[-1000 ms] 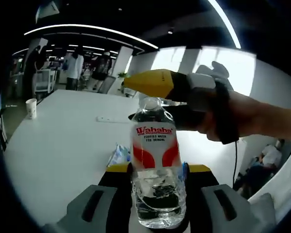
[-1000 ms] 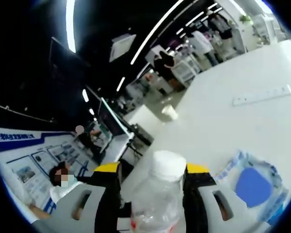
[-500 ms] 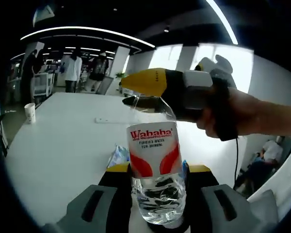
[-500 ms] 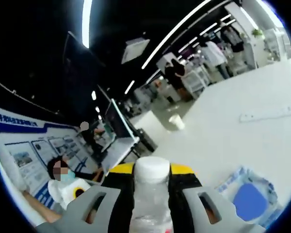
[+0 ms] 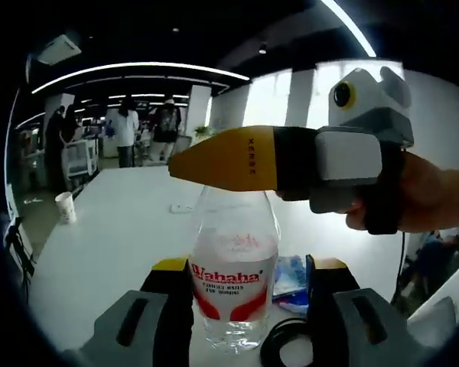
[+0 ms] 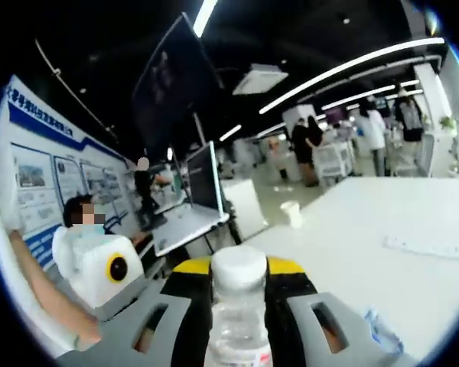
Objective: Arrange the tabletop items into an orderly group along one side of the table until the central work area is clear of visible clutter.
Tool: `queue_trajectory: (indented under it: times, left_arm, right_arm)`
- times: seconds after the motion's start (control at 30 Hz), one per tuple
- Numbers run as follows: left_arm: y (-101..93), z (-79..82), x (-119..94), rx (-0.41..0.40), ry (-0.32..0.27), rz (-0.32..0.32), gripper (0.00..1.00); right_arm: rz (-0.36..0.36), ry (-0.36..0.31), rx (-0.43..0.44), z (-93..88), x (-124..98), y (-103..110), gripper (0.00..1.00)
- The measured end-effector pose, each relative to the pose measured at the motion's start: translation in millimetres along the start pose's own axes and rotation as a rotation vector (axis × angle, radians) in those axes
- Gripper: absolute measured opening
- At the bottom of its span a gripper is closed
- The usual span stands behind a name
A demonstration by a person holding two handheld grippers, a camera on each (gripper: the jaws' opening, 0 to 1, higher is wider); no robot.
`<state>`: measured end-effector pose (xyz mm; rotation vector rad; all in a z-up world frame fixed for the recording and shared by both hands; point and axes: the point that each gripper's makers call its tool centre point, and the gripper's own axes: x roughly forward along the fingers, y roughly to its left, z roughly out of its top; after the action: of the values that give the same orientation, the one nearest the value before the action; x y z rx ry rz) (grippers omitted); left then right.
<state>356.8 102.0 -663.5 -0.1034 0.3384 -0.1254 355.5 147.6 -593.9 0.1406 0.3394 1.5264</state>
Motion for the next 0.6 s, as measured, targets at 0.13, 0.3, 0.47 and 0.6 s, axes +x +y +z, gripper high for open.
queue_trajectory:
  times: [0.13,0.3,0.47,0.6]
  left_arm:
    - [2.3,0.5,0,-0.015,0.0,0.004,0.52]
    - [7.5,0.7,0,-0.004,0.003,0.034,0.44]
    - [8.3,3.4,1,-0.01,0.007,0.02,0.38]
    - [8.5,3.7,3,-0.013,0.027,0.015,0.35]
  right_arm:
    - [0.016,-0.02,-0.001,8.0,0,3,0.21]
    - [0.017,-0.039,-0.006,15.5,-2,3,0.21]
    - [0.016,-0.035,-0.03,17.2,-2,5,0.21]
    - [0.002,-0.031,-0.027,17.3,-2,2,0.21]
